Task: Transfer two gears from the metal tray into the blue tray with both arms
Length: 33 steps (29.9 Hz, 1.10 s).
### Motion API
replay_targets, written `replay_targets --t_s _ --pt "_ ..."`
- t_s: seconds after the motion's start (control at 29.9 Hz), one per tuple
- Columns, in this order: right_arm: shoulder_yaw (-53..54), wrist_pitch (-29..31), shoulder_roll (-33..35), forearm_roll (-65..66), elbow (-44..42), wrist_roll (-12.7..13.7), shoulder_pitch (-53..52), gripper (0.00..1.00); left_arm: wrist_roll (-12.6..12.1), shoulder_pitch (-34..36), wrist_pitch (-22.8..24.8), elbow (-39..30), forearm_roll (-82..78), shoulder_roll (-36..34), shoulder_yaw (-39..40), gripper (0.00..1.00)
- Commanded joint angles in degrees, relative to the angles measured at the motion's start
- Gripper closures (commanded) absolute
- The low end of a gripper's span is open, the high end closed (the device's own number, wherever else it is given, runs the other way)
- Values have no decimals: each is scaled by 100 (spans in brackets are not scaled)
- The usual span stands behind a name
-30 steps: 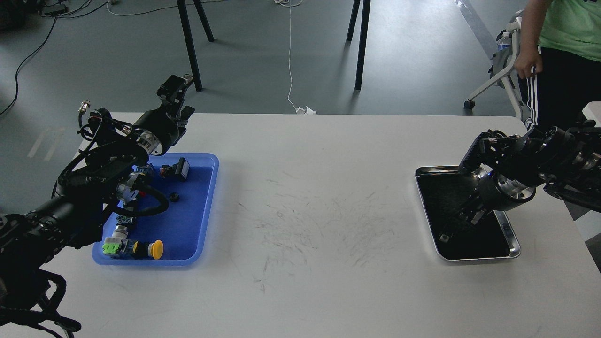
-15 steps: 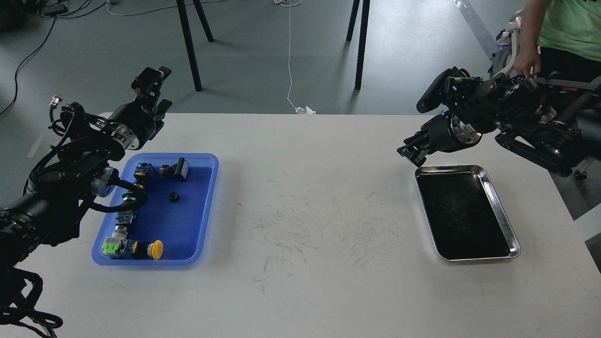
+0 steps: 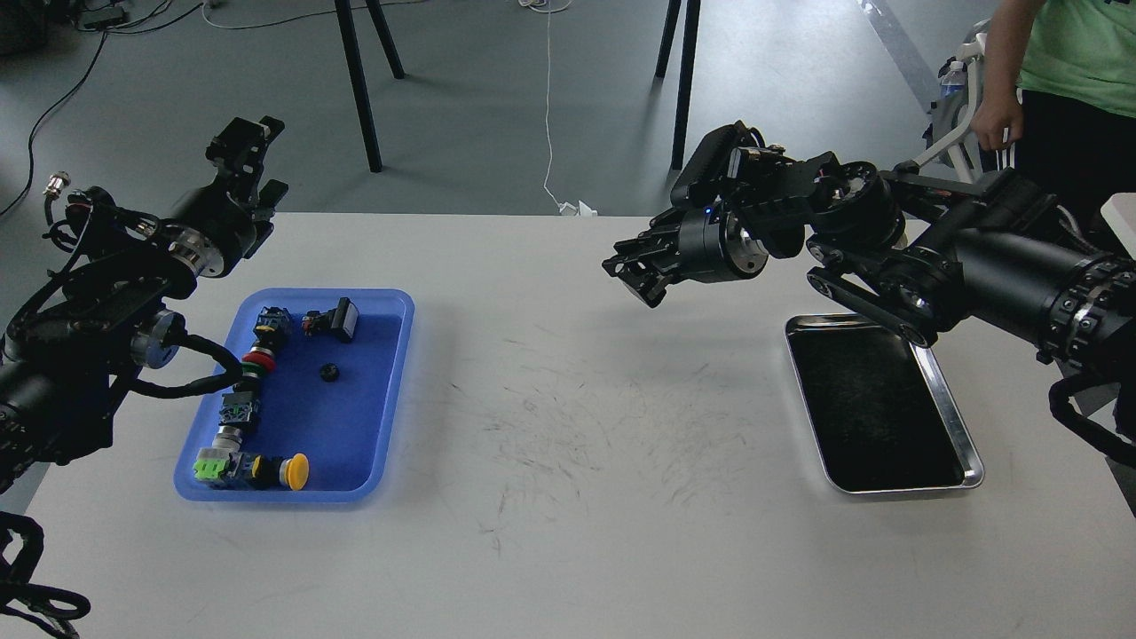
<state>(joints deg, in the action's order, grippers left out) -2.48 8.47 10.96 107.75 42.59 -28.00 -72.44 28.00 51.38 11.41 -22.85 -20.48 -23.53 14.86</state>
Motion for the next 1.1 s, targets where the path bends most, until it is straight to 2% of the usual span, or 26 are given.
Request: replay_targets --t_s 0.0,0.17,0.47,0.84,1.07 --pt "46 -424 -216 1 -49 0 238 97 0 4 2 0 0 -46 0 7" --pt "152 -1242 -629 1 -58 0 625 98 0 4 54 0 9 -99 8 7" --pt "134 -1717 -1096 9 -180 0 1169 98 0 4 63 0 105 -134 8 7" --pt "152 -2332 -1096 9 -567 0 1785 98 0 4 81 0 211 -283 17 6" --pt "108 -2377 -1096 9 -629 0 1926 97 0 13 81 -9 211 -345 26 6"
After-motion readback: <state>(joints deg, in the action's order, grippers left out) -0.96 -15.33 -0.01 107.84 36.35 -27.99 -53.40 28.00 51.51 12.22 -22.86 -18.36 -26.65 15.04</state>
